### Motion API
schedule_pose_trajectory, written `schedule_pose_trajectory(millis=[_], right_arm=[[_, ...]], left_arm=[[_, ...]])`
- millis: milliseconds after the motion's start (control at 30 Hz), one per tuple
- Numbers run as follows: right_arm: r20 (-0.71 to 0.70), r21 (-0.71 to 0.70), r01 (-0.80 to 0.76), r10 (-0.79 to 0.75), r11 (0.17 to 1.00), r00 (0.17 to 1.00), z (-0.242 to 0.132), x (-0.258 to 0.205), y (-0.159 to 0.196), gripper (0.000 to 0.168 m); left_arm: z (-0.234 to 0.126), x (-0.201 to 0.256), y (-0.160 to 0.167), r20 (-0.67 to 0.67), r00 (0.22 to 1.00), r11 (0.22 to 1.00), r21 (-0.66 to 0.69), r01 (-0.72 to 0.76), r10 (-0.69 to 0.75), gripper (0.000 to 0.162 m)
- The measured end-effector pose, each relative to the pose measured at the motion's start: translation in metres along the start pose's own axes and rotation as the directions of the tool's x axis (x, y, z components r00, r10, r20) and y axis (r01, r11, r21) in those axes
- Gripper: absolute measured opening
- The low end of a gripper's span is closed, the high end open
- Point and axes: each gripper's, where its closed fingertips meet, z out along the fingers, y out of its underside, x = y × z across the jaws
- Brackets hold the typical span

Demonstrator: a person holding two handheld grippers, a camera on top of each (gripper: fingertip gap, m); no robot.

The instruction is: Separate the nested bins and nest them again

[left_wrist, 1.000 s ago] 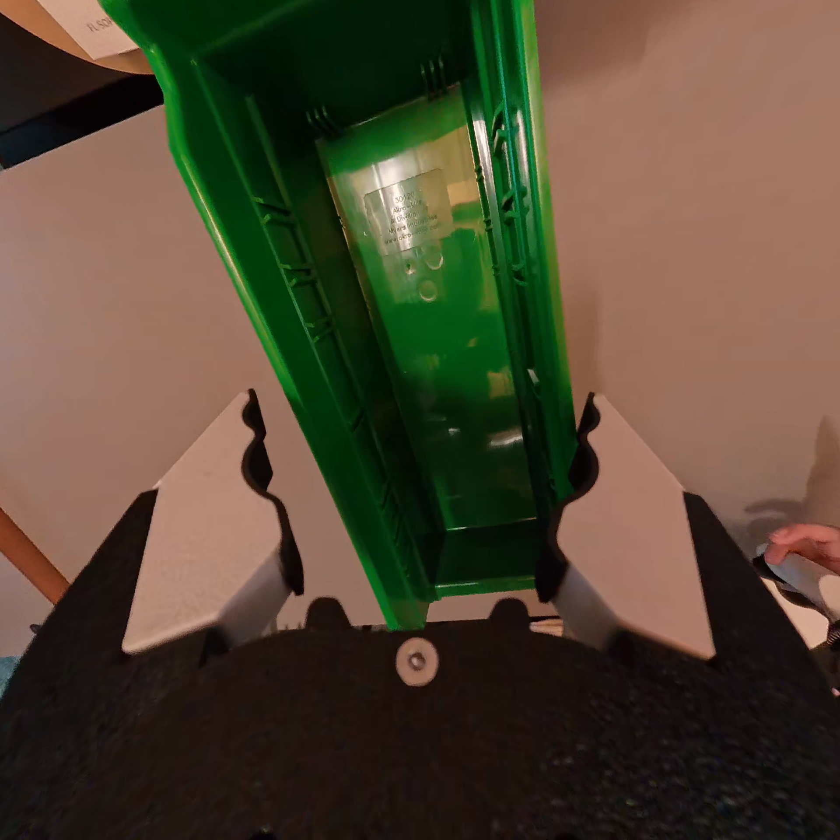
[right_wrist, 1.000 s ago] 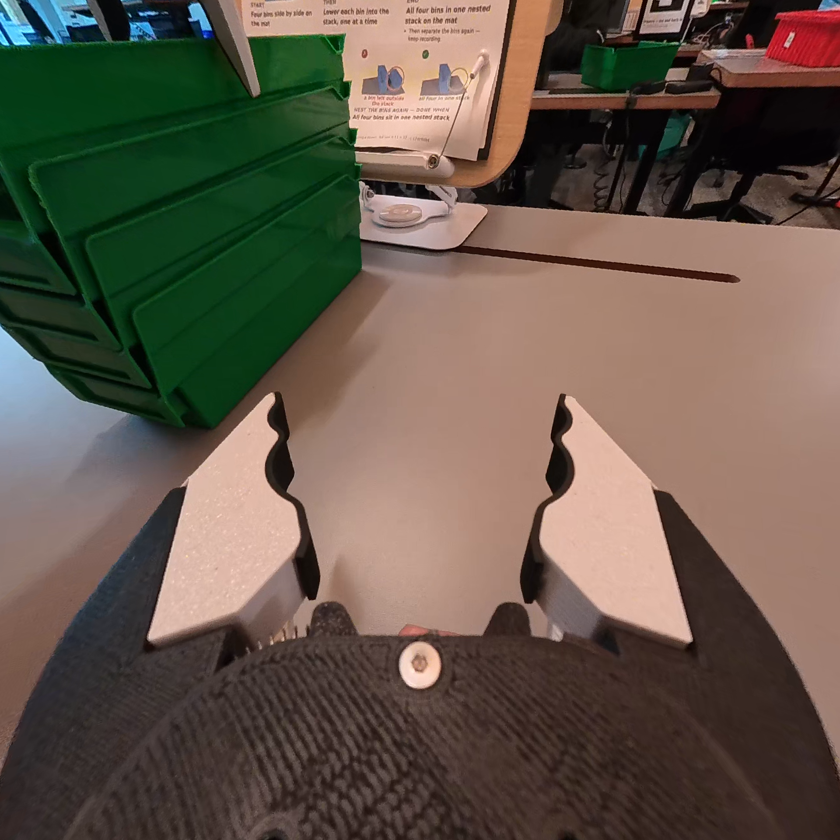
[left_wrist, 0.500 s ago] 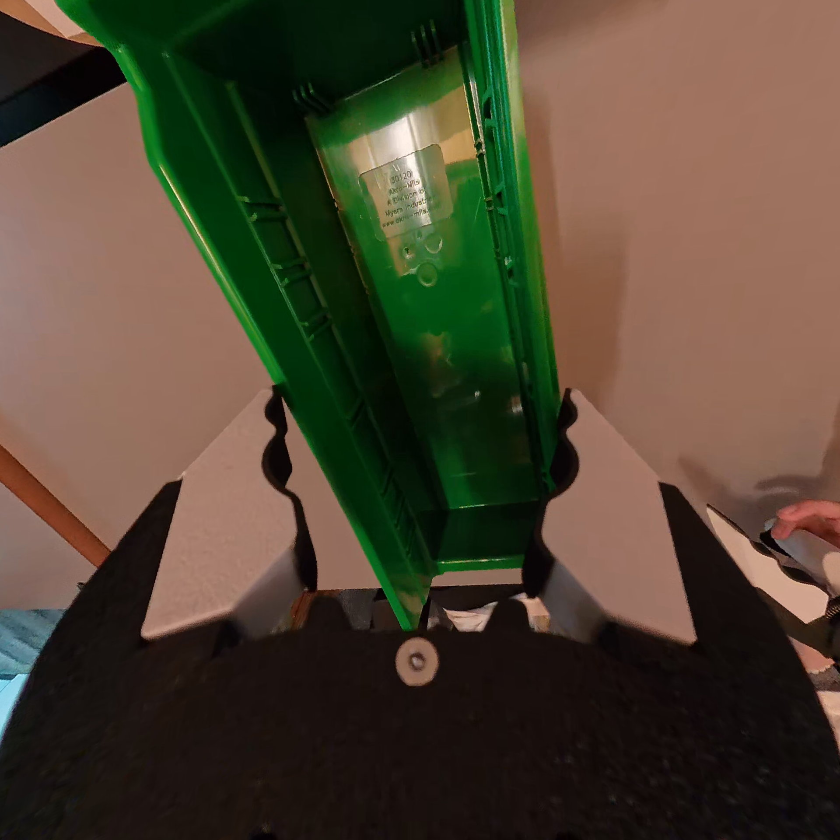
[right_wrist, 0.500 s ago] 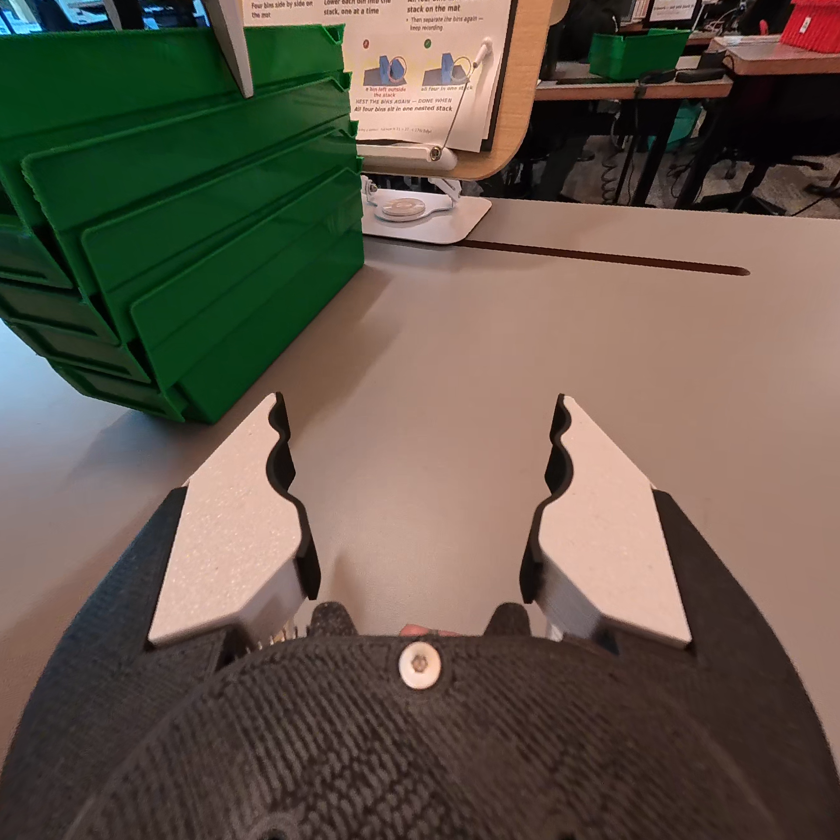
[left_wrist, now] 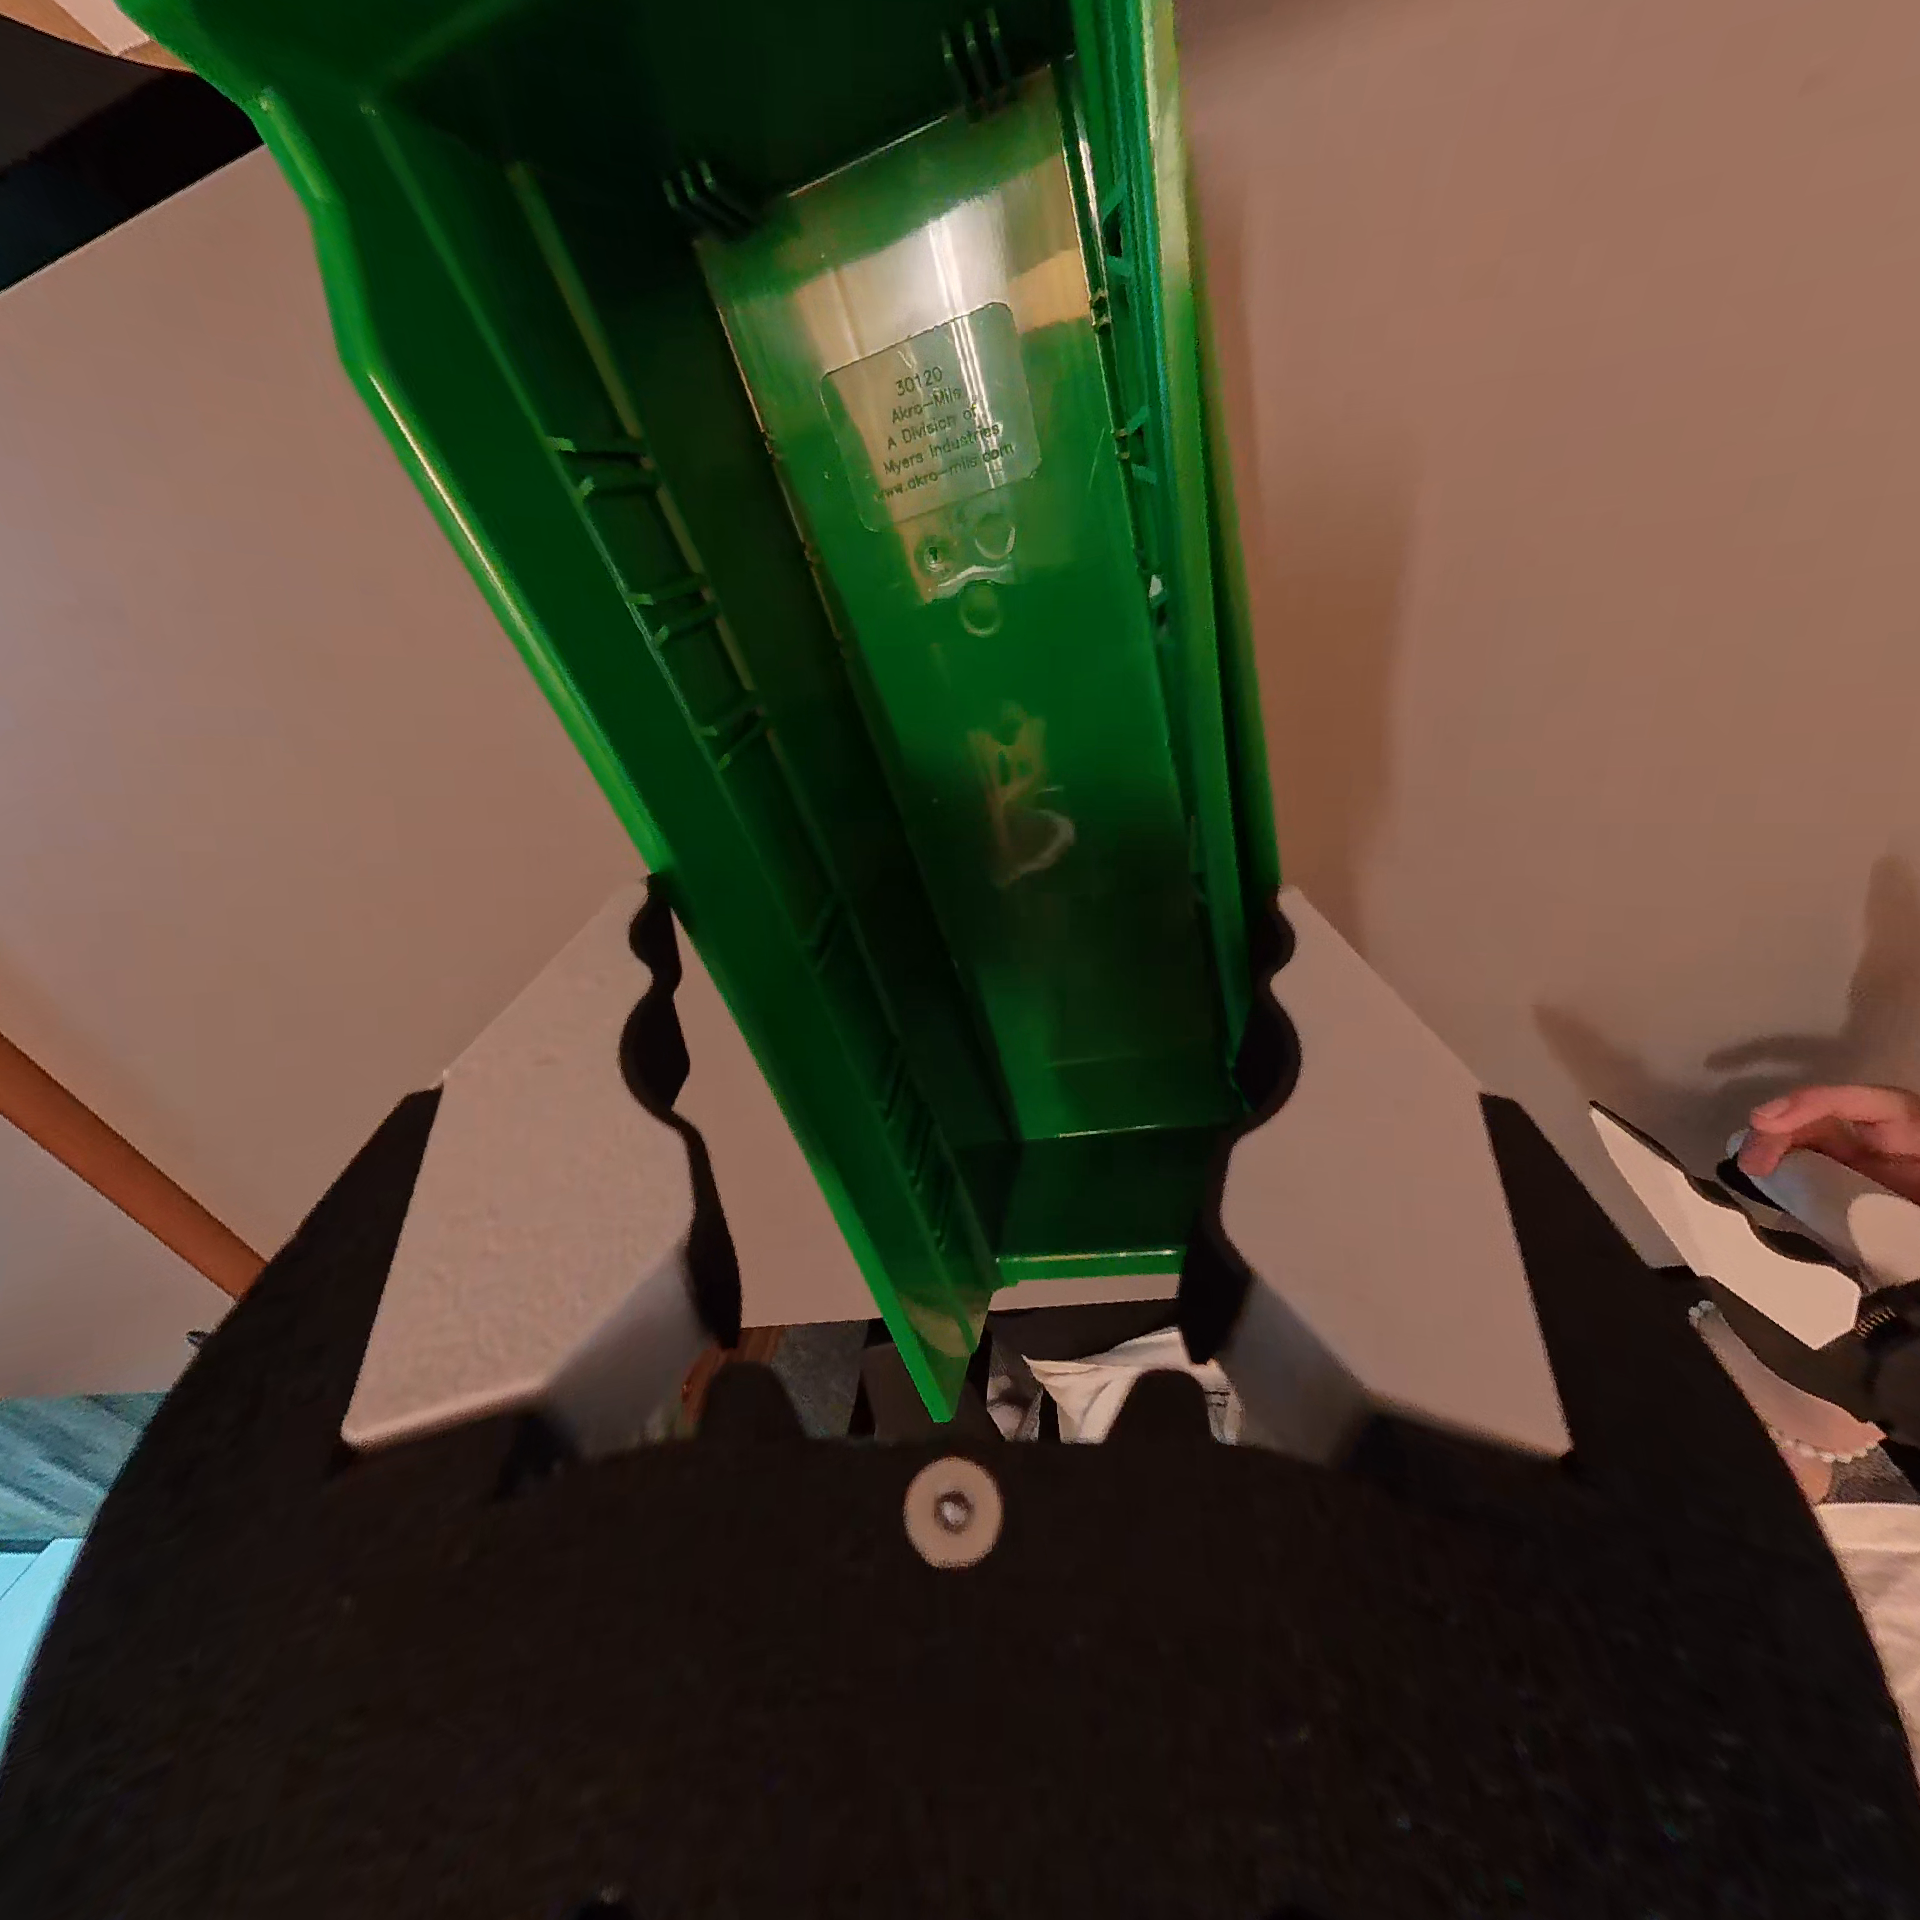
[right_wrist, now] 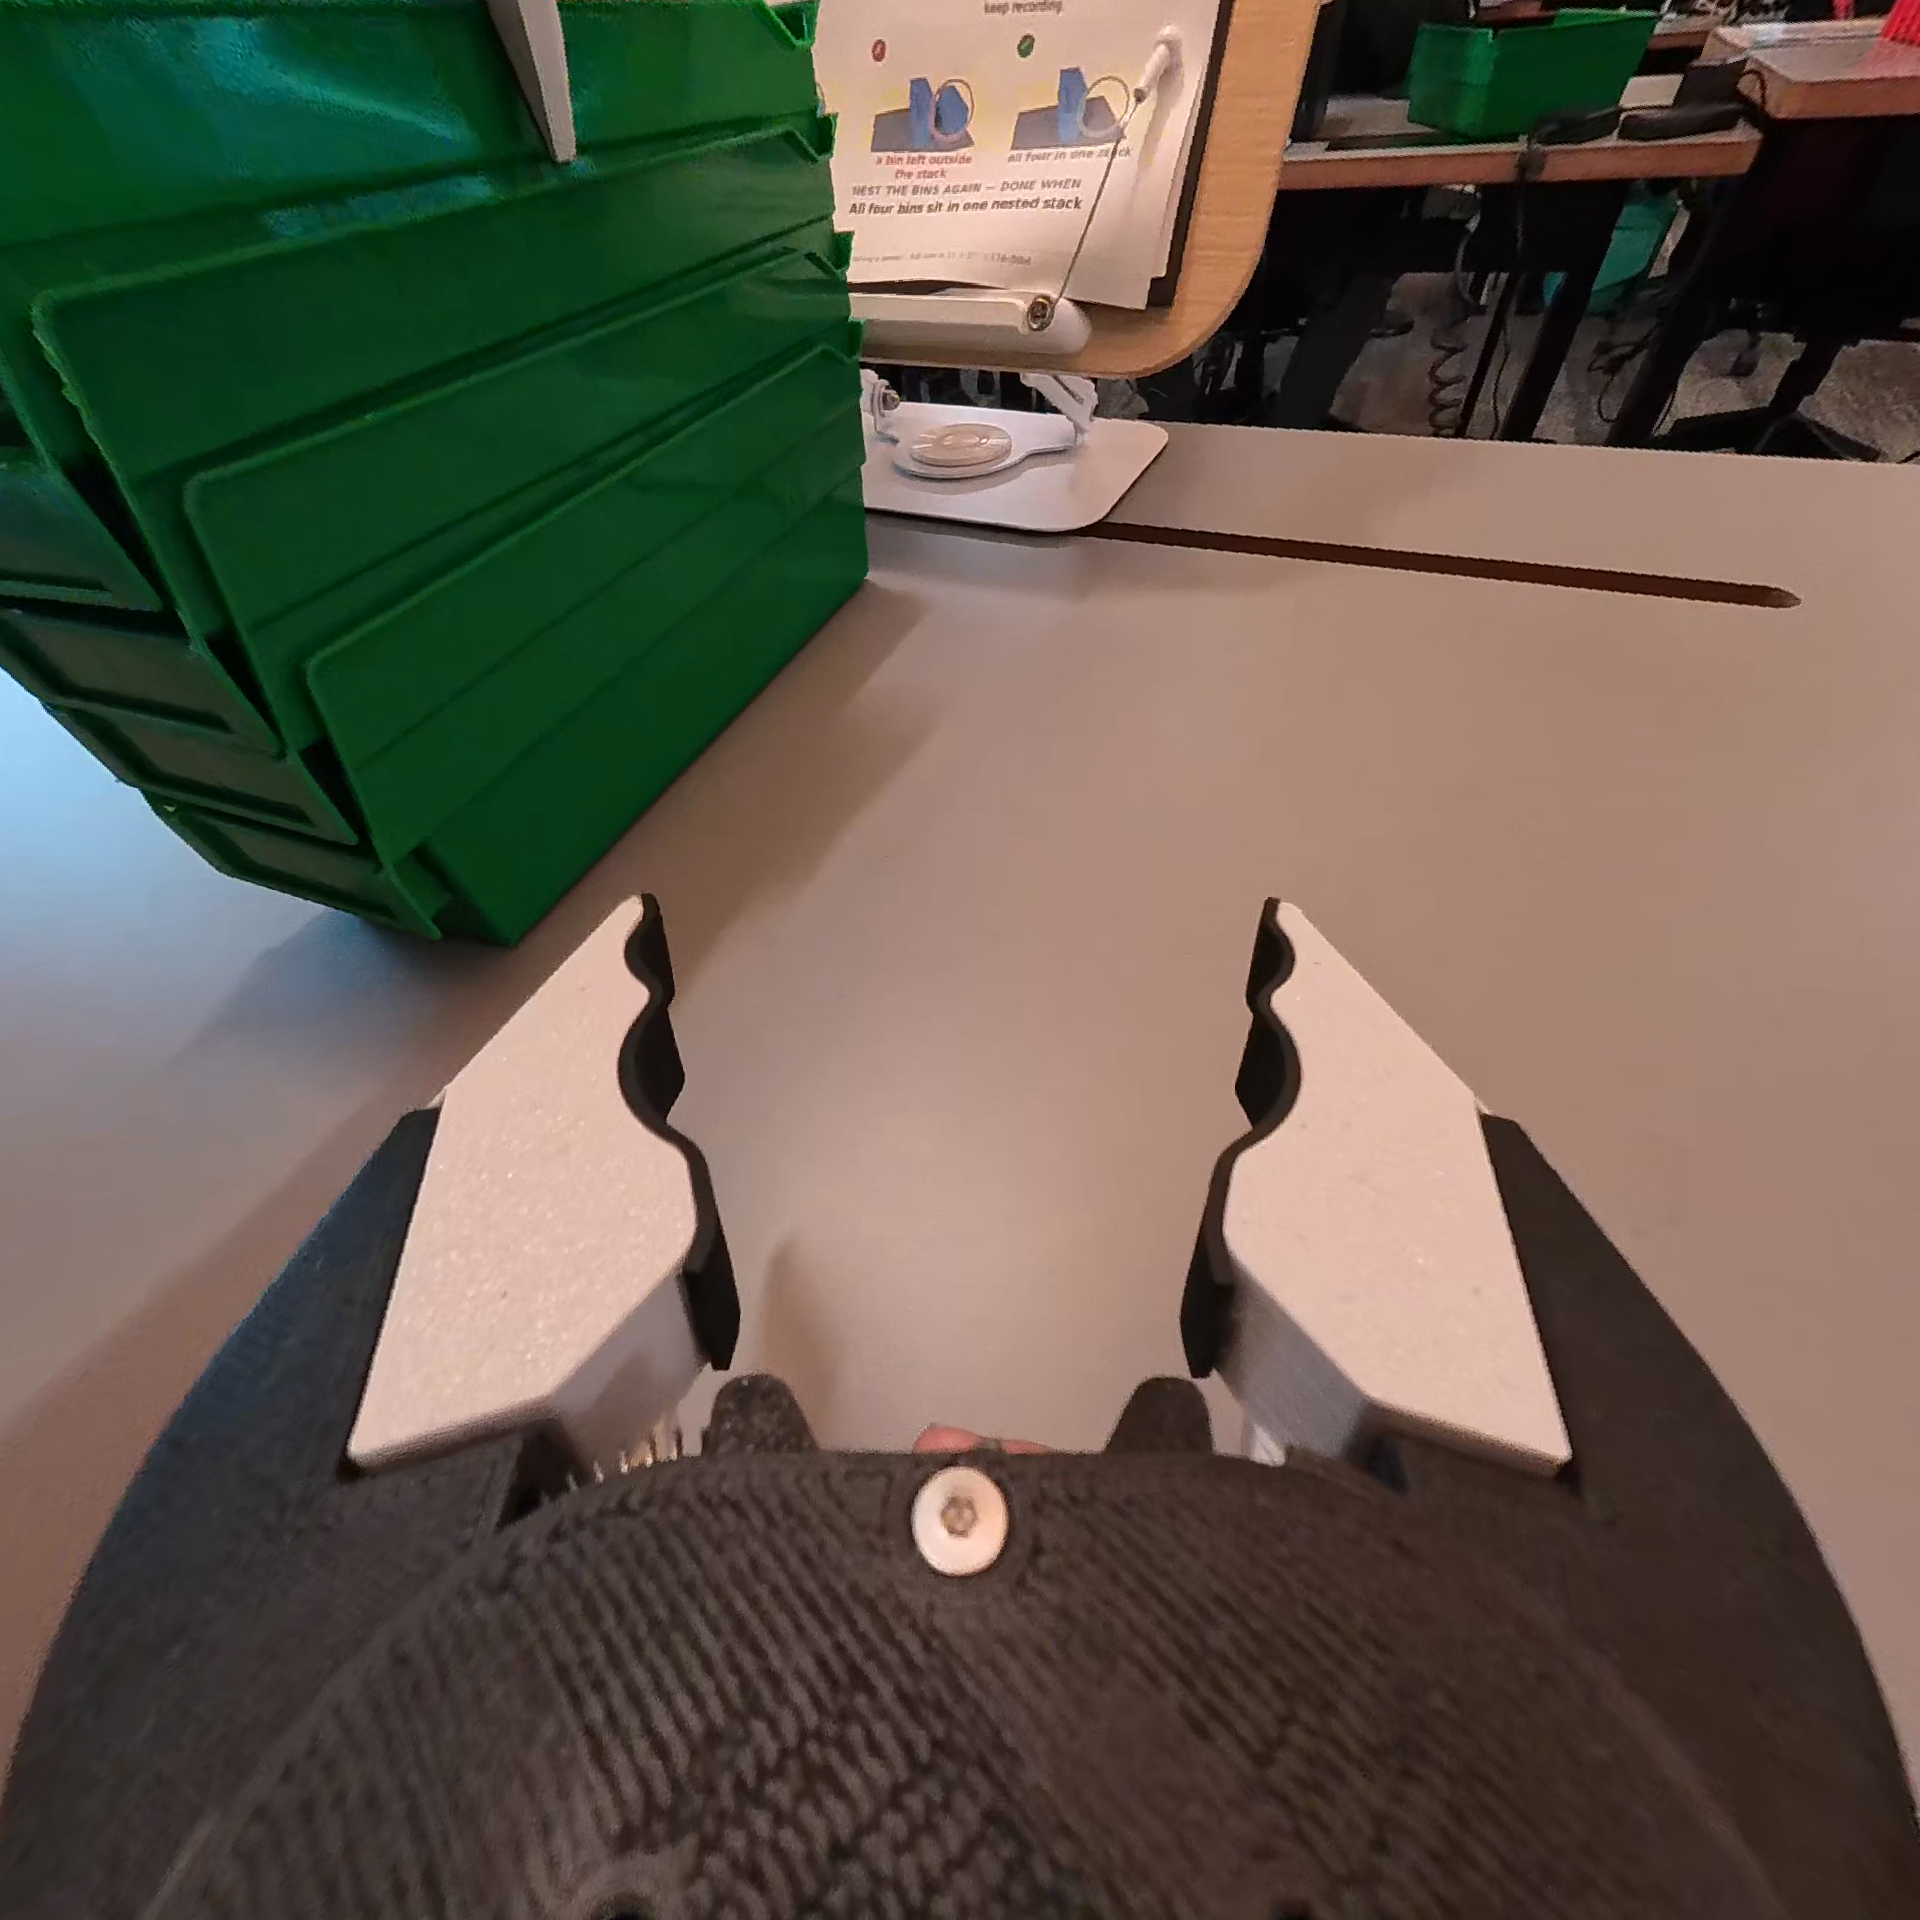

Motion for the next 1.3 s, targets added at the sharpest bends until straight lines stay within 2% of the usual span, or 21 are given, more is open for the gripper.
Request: schedule_pose_trajectory(millis=[433,833,1300], right_arm=[[0.024,-0.018,0.015,-0.015,1.000,1.000,0.002,-0.007,0.003,0.109],[0.034,-0.031,0.024,-0.023,0.999,0.999,0.003,-0.010,0.005,0.108],[0.064,-0.061,0.033,-0.030,0.998,0.997,0.009,-0.019,0.014,0.108]], left_arm=[[-0.007,-0.007,0.003,0.023,1.000,1.000,-0.024,0.011,-0.011,0.099],[-0.034,-0.018,0.011,0.087,0.996,0.998,-0.069,-0.008,0.014,0.093],[-0.044,-0.022,0.020,0.094,0.995,0.994,-0.106,-0.028,0.038,0.093]])
